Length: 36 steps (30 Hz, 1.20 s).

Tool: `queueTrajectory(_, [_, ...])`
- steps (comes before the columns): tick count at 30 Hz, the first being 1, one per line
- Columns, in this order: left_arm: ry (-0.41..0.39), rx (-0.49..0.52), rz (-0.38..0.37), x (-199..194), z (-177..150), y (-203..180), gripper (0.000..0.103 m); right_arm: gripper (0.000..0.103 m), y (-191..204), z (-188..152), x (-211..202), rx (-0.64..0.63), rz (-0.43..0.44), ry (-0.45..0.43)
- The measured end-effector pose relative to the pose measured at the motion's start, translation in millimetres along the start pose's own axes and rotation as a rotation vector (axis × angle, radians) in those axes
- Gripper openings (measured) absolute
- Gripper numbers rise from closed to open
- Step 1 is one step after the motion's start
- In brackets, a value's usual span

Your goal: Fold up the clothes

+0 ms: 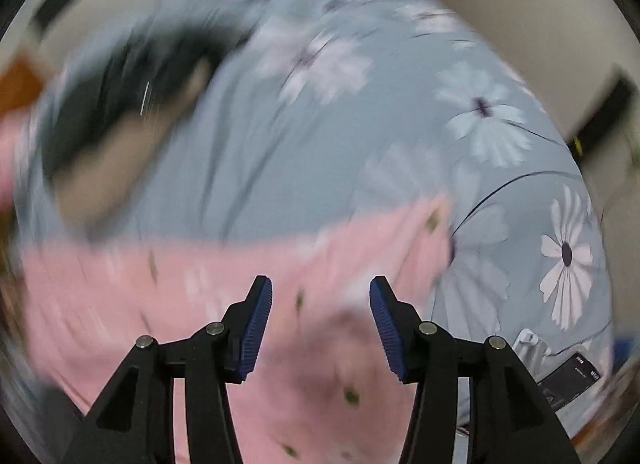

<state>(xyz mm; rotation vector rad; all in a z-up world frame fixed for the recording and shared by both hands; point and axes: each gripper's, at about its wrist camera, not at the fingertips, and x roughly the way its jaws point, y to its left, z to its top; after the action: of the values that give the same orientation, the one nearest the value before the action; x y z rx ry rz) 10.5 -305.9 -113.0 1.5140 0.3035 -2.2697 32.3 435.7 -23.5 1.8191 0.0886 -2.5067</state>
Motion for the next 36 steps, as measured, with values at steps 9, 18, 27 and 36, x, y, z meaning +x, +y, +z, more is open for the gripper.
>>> queueTrajectory(9, [0.02, -0.007, 0.005, -3, -2, -6, 0.023, 0.052, 69, -33, 56, -0.326, -0.003, 0.053])
queueTrajectory(18, [0.027, -0.007, -0.012, -6, -8, -9, 0.023, 0.007, 68, -29, 65, -0.303, -0.095, 0.02])
queueTrajectory(27, [-0.083, -0.007, -0.058, -44, -13, -3, 0.02, 0.0, 14, 11, -49, -0.012, -0.029, -0.258])
queueTrajectory(36, [-0.126, -0.002, -0.114, -68, -17, 10, 0.02, 0.0, 4, 11, -89, -0.039, -0.021, -0.275])
